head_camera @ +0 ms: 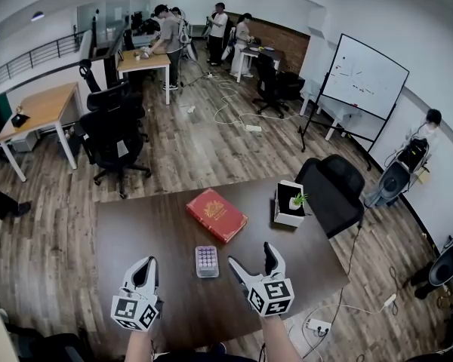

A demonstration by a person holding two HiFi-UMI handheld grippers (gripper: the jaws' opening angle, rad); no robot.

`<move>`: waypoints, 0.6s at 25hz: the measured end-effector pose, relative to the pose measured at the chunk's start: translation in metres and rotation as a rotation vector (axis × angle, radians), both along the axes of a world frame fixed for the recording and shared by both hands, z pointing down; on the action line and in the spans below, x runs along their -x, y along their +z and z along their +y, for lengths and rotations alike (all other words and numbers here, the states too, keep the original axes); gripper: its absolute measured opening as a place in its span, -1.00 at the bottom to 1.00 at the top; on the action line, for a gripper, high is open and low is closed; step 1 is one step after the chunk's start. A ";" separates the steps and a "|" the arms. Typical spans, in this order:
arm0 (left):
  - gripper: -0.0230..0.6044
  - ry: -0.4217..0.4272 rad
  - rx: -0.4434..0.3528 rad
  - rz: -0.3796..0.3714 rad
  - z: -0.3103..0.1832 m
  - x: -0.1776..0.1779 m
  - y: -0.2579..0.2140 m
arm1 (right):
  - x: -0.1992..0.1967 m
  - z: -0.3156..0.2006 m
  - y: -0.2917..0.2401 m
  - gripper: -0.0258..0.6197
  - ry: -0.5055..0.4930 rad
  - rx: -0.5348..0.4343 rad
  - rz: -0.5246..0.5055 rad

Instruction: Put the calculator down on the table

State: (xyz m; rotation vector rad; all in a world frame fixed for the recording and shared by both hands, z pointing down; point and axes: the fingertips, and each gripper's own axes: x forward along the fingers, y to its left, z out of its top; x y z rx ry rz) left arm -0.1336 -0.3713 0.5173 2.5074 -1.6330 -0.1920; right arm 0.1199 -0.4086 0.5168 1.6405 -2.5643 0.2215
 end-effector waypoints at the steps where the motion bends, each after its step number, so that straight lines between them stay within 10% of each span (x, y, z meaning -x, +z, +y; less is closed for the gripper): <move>1: -0.94 0.001 0.000 -0.006 0.000 -0.001 0.000 | -0.001 0.000 0.001 0.59 0.003 0.003 -0.002; 11: -0.94 -0.046 -0.017 -0.086 -0.001 0.001 -0.006 | -0.009 0.000 0.006 0.43 0.011 0.003 0.013; 15: -0.94 -0.038 -0.016 -0.049 -0.001 0.002 -0.009 | -0.015 0.003 -0.002 -0.25 0.047 -0.045 -0.004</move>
